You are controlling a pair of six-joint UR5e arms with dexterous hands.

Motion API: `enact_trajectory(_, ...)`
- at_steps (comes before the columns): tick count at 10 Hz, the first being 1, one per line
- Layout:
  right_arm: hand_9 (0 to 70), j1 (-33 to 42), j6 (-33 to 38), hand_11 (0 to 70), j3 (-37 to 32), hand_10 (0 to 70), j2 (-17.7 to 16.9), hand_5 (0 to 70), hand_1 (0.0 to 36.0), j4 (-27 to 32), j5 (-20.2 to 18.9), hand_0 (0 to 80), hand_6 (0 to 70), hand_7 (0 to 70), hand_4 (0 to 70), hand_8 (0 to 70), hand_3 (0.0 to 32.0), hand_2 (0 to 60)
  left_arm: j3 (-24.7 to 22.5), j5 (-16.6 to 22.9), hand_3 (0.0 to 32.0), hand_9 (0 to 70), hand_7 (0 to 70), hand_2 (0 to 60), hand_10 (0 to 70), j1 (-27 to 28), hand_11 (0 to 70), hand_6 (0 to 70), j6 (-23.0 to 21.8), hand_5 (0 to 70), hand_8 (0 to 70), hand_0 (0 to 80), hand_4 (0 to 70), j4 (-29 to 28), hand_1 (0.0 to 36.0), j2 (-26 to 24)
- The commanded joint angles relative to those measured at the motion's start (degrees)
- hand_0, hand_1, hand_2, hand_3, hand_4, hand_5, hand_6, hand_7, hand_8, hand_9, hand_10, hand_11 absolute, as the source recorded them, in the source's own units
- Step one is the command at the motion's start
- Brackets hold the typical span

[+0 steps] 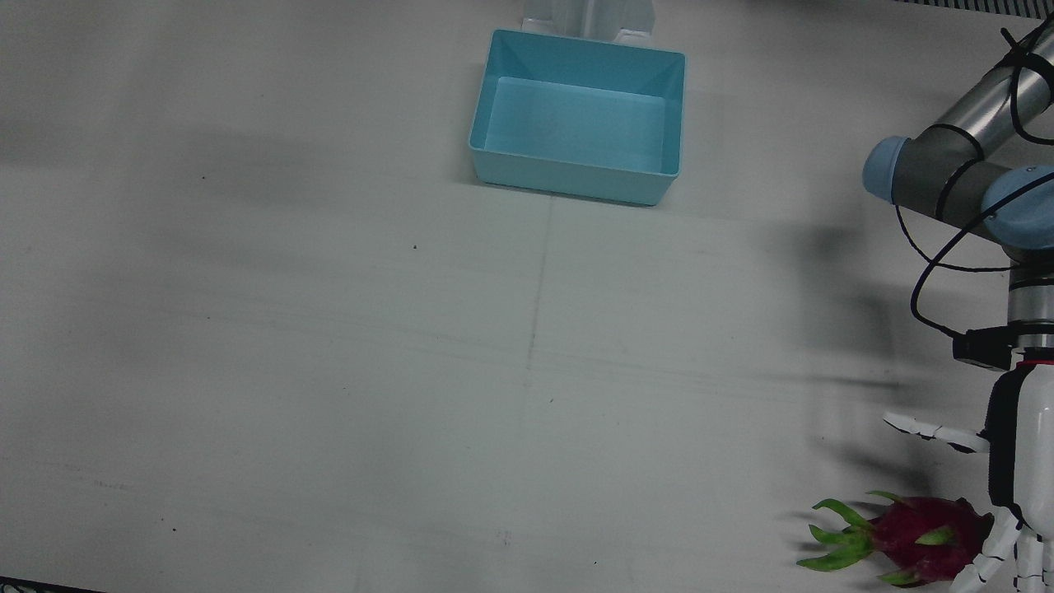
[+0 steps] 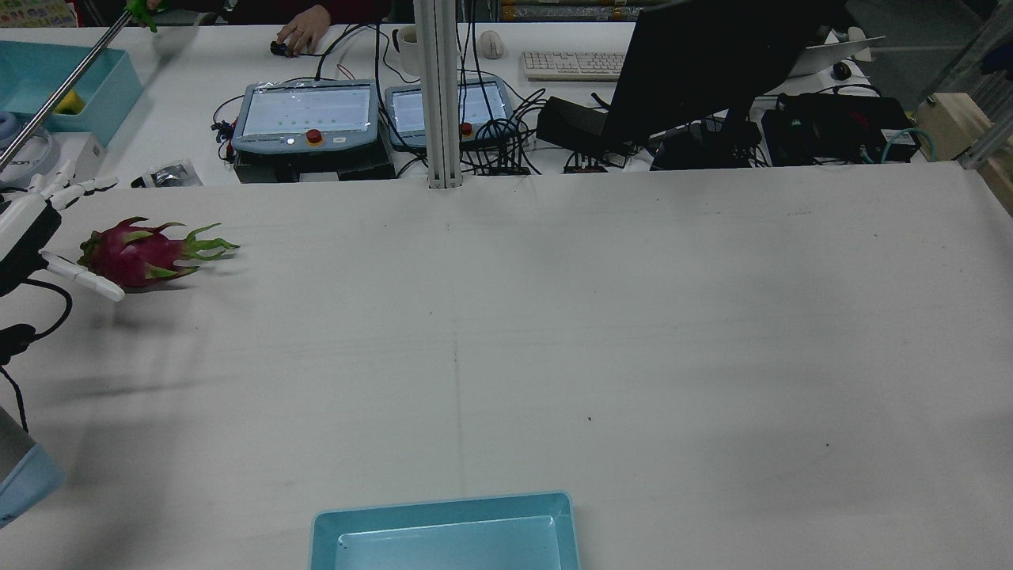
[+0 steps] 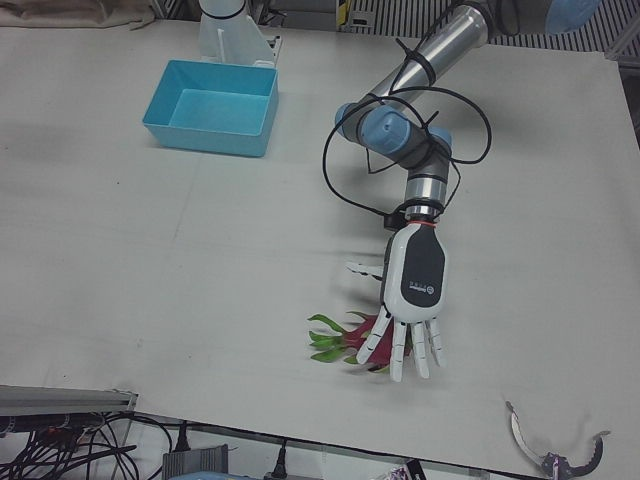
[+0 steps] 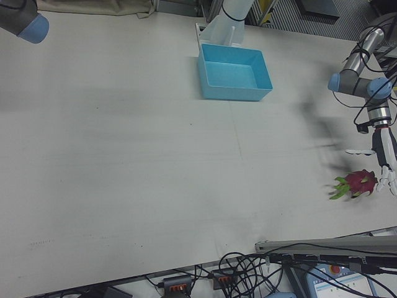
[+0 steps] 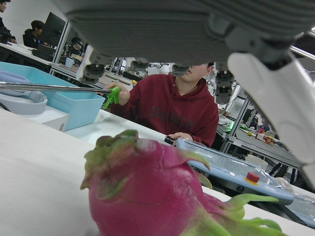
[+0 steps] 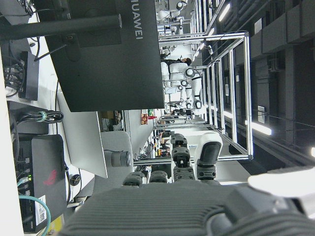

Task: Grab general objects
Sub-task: 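Move the left hand toward the pink dragon fruit on the table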

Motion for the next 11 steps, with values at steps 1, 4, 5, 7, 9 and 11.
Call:
enact_trajectory(1,0.0,0.0,0.0,0.0,0.0,0.0,0.0,0.0,0.0,0.0,0.0,0.0,0.0,0.0,0.0,0.0,0.0,0.0,5.9,-5.1,20.8,0.0,3.8,0.0,0.0,0.7,0.5,0.0,0.5,15.8,0.0,55.3,0.0,2.3,16.4,-4.6)
enact_trajectory(4,0.0,0.0,0.0,0.0,0.0,0.0,0.0,0.0,0.0,0.0,0.0,0.0,0.0,0.0,0.0,0.0,0.0,0.0,7.0,-6.4,24.4,0.0,5.0,0.0,0.5,4.8,2.4,0.0,0.6,17.4,0.0,56.4,0.0,2.2,17.6,-4.7)
enact_trajectory(5,0.0,0.0,0.0,0.0,0.0,0.0,0.0,0.0,0.0,-0.1,0.0,0.0,0.0,0.0,0.0,0.0,0.0,0.0,7.4,-9.0,16.6,0.0,5.1,0.0,1.0,7.7,3.2,0.2,0.6,18.4,0.0,56.6,0.0,2.7,17.7,-4.7)
enact_trajectory(7,0.0,0.0,0.0,0.0,0.1,0.0,0.0,0.0,0.0,0.0,0.0,0.0,0.0,0.0,0.0,0.0,0.0,0.0,7.4,-10.4,9.8,0.0,7.1,0.0,1.5,8.2,3.9,2.4,0.5,22.3,0.0,56.9,3.2,2.6,17.9,-5.0)
enact_trajectory(9,0.0,0.0,0.0,0.0,0.0,0.0,0.0,0.0,0.0,0.0,0.0,0.0,0.0,0.0,0.0,0.0,0.0,0.0,8.4,-10.0,4.0,0.1,7.6,0.0,2.3,8.0,5.0,4.6,0.3,23.6,0.0,56.2,5.2,3.4,17.3,-5.4)
enact_trajectory(11,0.0,0.0,0.0,0.0,0.2,0.0,0.0,0.0,0.0,0.0,0.0,0.0,0.0,0.0,0.0,0.0,0.0,0.0,8.2,-9.4,0.0,0.4,9.3,0.0,3.6,6.6,6.9,7.6,0.3,25.6,0.5,57.4,7.9,6.4,18.7,-6.9)
